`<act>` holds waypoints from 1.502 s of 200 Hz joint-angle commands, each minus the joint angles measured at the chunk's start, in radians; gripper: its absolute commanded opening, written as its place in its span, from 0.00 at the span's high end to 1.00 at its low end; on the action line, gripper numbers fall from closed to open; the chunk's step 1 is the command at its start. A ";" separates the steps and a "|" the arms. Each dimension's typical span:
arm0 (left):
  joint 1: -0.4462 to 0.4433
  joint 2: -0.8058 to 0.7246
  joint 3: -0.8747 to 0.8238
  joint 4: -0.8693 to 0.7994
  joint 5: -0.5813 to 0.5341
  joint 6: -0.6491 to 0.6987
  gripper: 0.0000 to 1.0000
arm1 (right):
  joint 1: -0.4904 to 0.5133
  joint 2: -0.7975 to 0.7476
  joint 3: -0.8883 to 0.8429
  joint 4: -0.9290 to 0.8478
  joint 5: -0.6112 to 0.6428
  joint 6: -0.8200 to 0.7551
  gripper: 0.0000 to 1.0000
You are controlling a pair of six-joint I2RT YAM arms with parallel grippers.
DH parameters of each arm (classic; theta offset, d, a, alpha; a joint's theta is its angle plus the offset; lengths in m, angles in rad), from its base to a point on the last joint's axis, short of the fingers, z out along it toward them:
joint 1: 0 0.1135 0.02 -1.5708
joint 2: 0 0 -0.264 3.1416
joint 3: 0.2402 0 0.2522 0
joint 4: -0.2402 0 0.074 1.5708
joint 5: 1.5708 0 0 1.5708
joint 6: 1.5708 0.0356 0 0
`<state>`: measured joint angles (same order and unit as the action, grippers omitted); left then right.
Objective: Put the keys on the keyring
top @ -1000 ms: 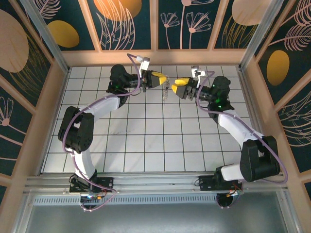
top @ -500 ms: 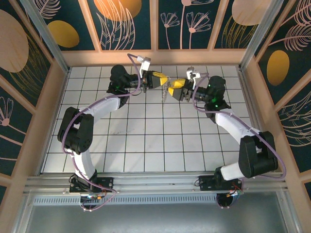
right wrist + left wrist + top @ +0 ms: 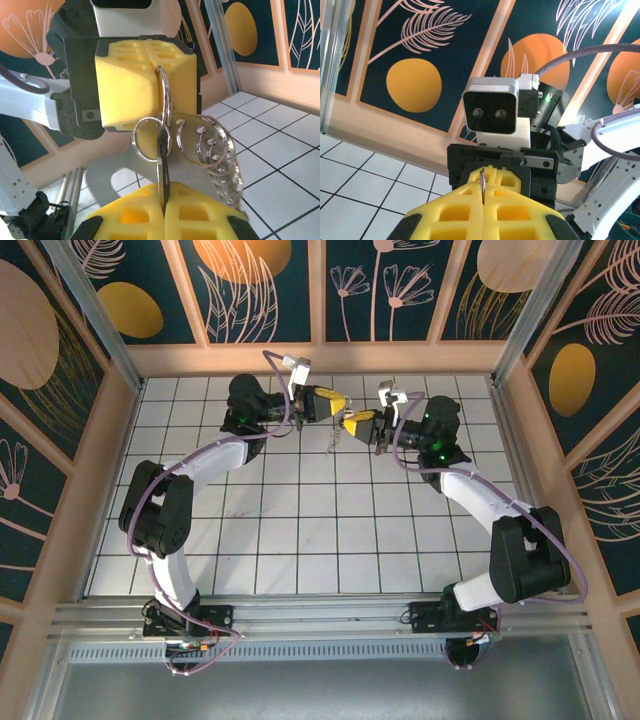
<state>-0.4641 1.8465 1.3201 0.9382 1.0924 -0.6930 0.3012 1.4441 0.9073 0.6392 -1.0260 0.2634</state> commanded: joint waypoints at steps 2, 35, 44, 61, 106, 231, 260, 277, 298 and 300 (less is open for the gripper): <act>-0.004 -0.060 0.011 0.019 -0.032 0.033 1.00 | 0.000 -0.043 -0.021 -0.026 -0.012 -0.040 1.00; -0.004 -0.079 0.008 -0.009 -0.049 0.066 1.00 | -0.006 -0.058 -0.029 -0.064 0.010 -0.059 1.00; -0.004 -0.081 0.008 -0.007 -0.049 0.066 1.00 | -0.005 -0.050 -0.028 -0.064 0.007 -0.057 1.00; -0.004 -0.080 0.007 0.003 -0.049 0.058 1.00 | -0.001 -0.032 -0.016 -0.052 0.000 -0.039 1.00; -0.004 -0.074 -0.002 0.044 -0.048 0.029 1.00 | 0.042 0.040 0.053 -0.050 -0.013 -0.023 1.00; -0.004 -0.076 -0.036 0.109 -0.108 -0.016 1.00 | 0.037 0.006 0.011 -0.138 0.070 -0.073 0.78; -0.004 -0.073 -0.072 0.181 -0.185 -0.081 1.00 | 0.020 -0.073 -0.067 -0.117 0.154 -0.042 0.64; -0.004 -0.071 -0.092 0.250 -0.206 -0.128 1.00 | 0.019 -0.144 -0.130 -0.087 0.233 -0.014 0.62; -0.004 -0.073 -0.103 0.282 -0.218 -0.152 1.00 | 0.017 -0.238 -0.204 -0.040 0.352 0.035 0.59; -0.004 -0.074 -0.104 0.284 -0.220 -0.153 1.00 | 0.018 -0.246 -0.209 -0.036 0.365 0.041 0.58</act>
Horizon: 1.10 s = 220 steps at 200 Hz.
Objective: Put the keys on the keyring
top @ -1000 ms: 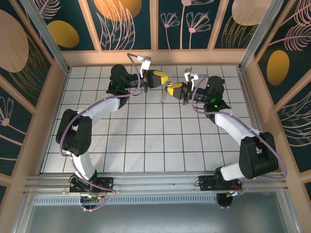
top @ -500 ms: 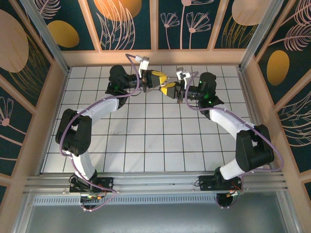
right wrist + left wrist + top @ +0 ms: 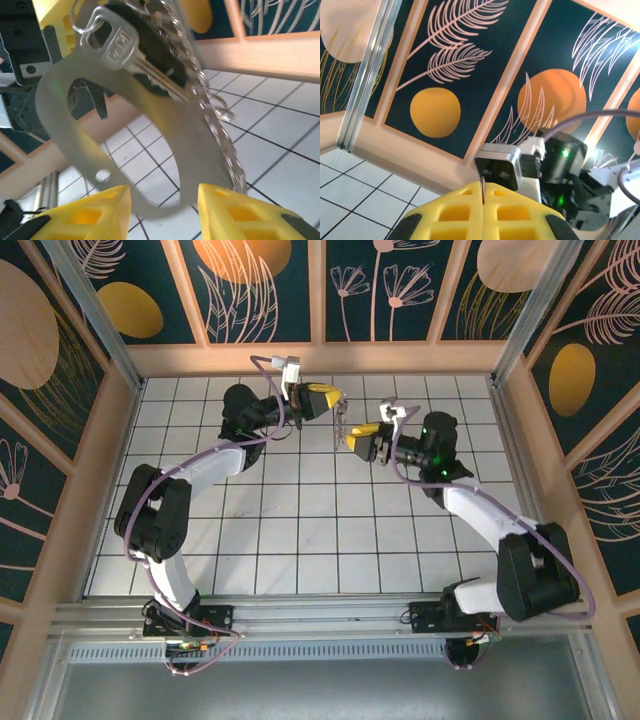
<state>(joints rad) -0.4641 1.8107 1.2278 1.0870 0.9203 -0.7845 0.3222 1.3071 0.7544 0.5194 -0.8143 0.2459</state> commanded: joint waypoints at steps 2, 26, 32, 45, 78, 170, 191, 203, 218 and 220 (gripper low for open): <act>-0.004 -0.040 -0.015 0.137 -0.050 -0.061 1.00 | -0.003 -0.114 -0.060 0.088 0.166 0.064 0.58; -0.005 -0.052 -0.031 0.149 -0.066 -0.063 1.00 | -0.005 -0.162 -0.074 0.131 0.285 0.139 0.56; -0.006 -0.055 -0.036 0.154 -0.072 -0.068 1.00 | -0.005 -0.165 -0.072 0.143 0.304 0.159 0.55; -0.005 -0.059 -0.046 0.169 -0.086 -0.079 1.00 | -0.005 -0.163 -0.063 0.182 0.329 0.201 0.53; -0.010 -0.064 -0.077 0.216 -0.122 -0.119 1.00 | -0.005 -0.114 -0.021 0.324 0.347 0.349 0.52; -0.030 -0.026 -0.073 0.232 -0.118 -0.138 1.00 | 0.056 0.078 0.044 0.602 0.332 0.589 0.53; -0.033 -0.019 -0.070 0.232 -0.116 -0.138 1.00 | 0.072 0.095 0.057 0.609 0.333 0.589 0.54; -0.034 -0.017 -0.070 0.232 -0.116 -0.138 1.00 | 0.077 0.102 0.064 0.609 0.333 0.589 0.54; -0.035 -0.013 -0.067 0.231 -0.114 -0.138 1.00 | 0.080 0.111 0.071 0.608 0.330 0.590 0.54; -0.036 -0.013 -0.067 0.232 -0.113 -0.138 1.00 | 0.081 0.111 0.073 0.609 0.331 0.590 0.54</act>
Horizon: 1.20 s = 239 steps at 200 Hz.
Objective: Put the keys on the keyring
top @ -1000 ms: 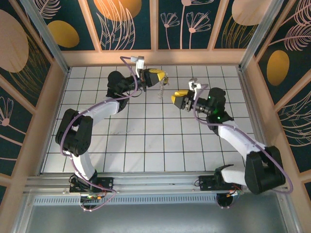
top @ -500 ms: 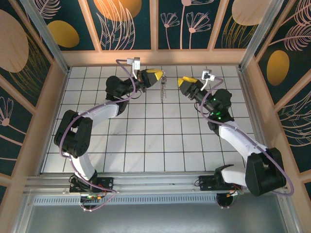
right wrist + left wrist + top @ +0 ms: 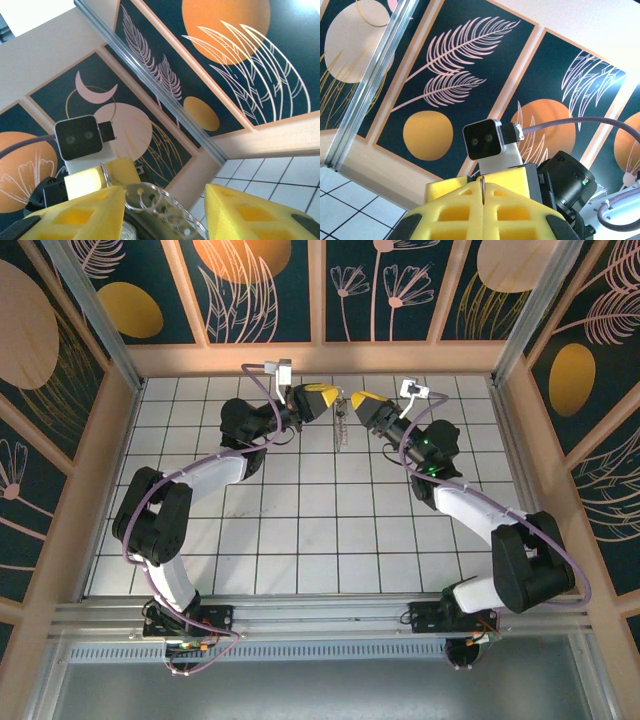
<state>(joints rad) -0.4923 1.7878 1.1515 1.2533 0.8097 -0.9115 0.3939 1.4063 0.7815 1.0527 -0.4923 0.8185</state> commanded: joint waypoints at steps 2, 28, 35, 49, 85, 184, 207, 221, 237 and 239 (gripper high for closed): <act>-0.008 0.011 0.010 0.065 -0.003 -0.010 1.00 | 0.010 0.014 0.047 0.075 0.009 0.017 0.54; -0.009 0.017 0.013 0.064 0.000 -0.012 1.00 | 0.014 0.023 0.059 0.077 0.003 0.018 0.54; -0.009 0.018 0.015 0.064 -0.001 -0.012 1.00 | 0.016 0.027 0.063 0.077 0.002 0.015 0.54; -0.011 0.022 0.016 0.064 0.002 -0.014 1.00 | 0.020 0.034 0.071 0.075 -0.003 0.016 0.54; -0.014 0.028 0.024 0.062 0.008 -0.013 1.00 | 0.031 0.053 0.087 0.071 -0.011 0.014 0.56; -0.017 0.042 0.034 0.058 0.014 -0.013 1.00 | 0.047 0.079 0.113 0.049 -0.040 0.002 0.68; -0.017 0.042 0.037 0.054 0.012 -0.012 1.00 | 0.047 0.078 0.107 0.042 -0.042 -0.002 0.79; -0.016 0.041 0.039 0.051 0.011 -0.009 1.00 | 0.046 0.072 0.099 0.036 -0.043 -0.007 0.83; -0.017 0.041 0.040 0.046 0.009 -0.006 1.00 | 0.045 0.064 0.090 0.034 -0.050 -0.013 0.92; -0.016 0.041 0.040 0.046 0.009 -0.007 1.00 | 0.045 0.063 0.090 0.033 -0.051 -0.014 0.93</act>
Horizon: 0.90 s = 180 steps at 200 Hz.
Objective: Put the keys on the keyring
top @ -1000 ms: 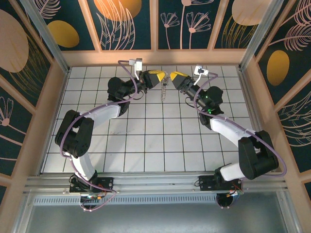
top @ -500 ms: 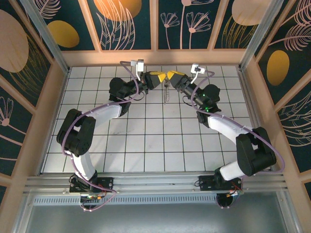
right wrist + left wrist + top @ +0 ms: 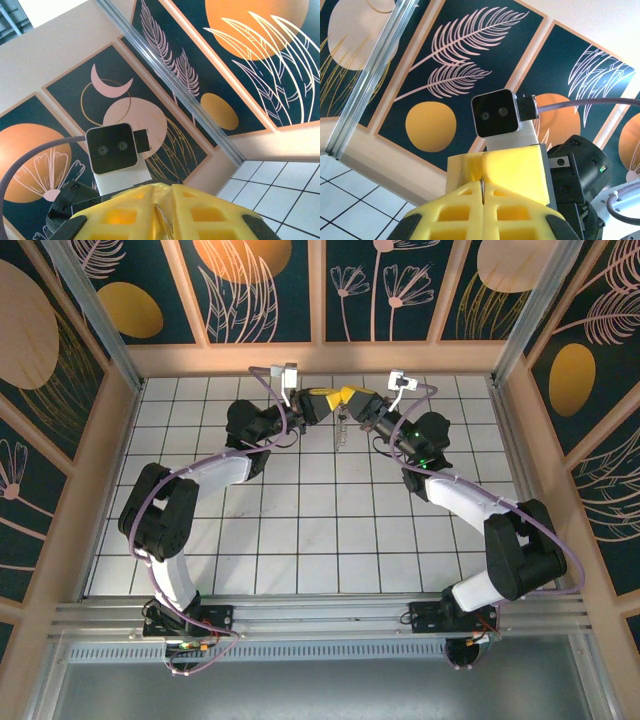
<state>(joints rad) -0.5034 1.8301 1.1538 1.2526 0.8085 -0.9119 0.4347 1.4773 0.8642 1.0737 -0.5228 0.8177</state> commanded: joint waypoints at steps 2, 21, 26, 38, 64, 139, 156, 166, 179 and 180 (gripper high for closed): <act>-0.005 -0.001 0.039 0.047 0.010 -0.007 1.00 | 0.005 -0.009 0.006 0.011 -0.022 -0.014 0.94; -0.006 0.002 0.044 0.044 0.012 -0.005 1.00 | 0.001 -0.020 0.003 -0.006 -0.031 -0.028 1.00; -0.005 0.004 0.045 0.042 0.012 -0.005 1.00 | -0.001 -0.024 0.000 -0.012 -0.031 -0.031 1.00; -0.006 0.005 0.049 0.043 0.015 -0.006 1.00 | -0.008 -0.031 -0.002 -0.017 -0.034 -0.036 1.00; -0.004 0.000 0.057 0.010 0.022 0.020 0.89 | -0.035 -0.051 -0.001 -0.052 -0.044 -0.059 1.00; 0.036 -0.095 0.074 -0.299 0.065 0.292 0.69 | -0.144 -0.092 0.058 -0.233 -0.187 -0.182 1.00; 0.048 -0.090 0.099 -0.372 0.106 0.341 0.68 | -0.164 -0.090 0.092 -0.302 -0.239 -0.229 1.00; 0.055 -0.085 0.118 -0.420 0.128 0.372 0.68 | -0.174 -0.083 0.114 -0.338 -0.278 -0.254 1.00; 0.060 -0.075 0.142 -0.481 0.158 0.415 0.68 | -0.184 -0.074 0.143 -0.387 -0.326 -0.296 1.00; 0.060 -0.074 0.144 -0.484 0.160 0.418 0.68 | -0.183 -0.073 0.146 -0.391 -0.330 -0.299 1.00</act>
<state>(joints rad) -0.4561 1.7657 1.2419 0.9100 0.8883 -0.6163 0.2695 1.4269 0.9283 0.7628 -0.7280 0.6250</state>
